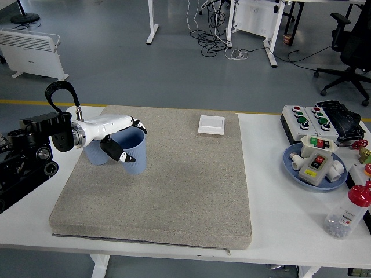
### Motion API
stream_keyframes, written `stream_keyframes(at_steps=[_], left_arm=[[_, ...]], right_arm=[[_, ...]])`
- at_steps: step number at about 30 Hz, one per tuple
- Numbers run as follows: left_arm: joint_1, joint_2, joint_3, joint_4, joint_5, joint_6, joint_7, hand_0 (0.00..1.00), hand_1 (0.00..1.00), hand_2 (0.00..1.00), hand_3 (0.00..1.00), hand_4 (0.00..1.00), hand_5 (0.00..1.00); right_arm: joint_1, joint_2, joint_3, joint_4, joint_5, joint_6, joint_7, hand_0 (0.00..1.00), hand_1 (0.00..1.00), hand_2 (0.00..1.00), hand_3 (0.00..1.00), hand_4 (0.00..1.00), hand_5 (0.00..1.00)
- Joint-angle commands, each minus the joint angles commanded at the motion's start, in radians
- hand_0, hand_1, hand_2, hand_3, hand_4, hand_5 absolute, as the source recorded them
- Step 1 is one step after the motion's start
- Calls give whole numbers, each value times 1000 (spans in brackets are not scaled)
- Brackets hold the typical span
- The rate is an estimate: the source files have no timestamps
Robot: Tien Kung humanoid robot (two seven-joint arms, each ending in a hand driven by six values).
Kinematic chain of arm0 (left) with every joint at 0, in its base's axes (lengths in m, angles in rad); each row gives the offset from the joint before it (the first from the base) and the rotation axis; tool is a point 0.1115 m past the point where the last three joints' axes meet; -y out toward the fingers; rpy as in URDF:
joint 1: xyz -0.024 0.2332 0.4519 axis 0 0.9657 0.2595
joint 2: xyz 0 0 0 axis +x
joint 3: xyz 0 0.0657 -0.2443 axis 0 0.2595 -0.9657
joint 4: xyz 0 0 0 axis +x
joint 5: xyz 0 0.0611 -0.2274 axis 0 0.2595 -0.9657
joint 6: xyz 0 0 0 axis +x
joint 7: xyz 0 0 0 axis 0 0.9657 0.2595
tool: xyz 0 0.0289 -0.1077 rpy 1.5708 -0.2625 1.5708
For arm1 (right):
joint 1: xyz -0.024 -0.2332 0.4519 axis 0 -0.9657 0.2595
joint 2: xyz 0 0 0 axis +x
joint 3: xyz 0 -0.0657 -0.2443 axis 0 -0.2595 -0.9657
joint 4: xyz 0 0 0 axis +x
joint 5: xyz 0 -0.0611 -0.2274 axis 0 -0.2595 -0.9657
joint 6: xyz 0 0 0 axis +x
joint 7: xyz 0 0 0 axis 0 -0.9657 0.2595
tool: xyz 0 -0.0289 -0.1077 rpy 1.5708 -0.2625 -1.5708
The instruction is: Push cup pick cup insert cup
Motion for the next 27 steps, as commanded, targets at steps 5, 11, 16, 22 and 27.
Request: stream_keyframes(at_steps=[5, 11, 16, 22, 27], left_arm=[[-52, 21, -54, 31, 21, -12, 16, 437, 472, 463, 418, 364, 2], [-107, 24, -59, 150, 33, -15, 8, 441, 472, 464, 411, 381, 2], [-134, 17, -41, 229, 33, -17, -3, 456, 478, 469, 417, 395, 2], [-162, 3, -5, 329, 28, -20, -13, 468, 486, 477, 423, 383, 2], [-166, -2, 18, 357, 24, -20, -17, 475, 493, 482, 426, 399, 2]], right_arm=[[1, -1, 1, 0, -4, 0, -2, 724, 643, 647, 577, 127, 473], [2, -2, 0, 0, -3, -1, -4, 724, 643, 648, 577, 127, 473], [4, -3, -1, 0, -3, -1, -4, 725, 643, 648, 577, 127, 473], [6, -6, -4, 0, -1, -1, -2, 725, 643, 647, 577, 127, 473], [6, -7, -6, 0, 1, 0, -2, 724, 643, 648, 577, 127, 473]])
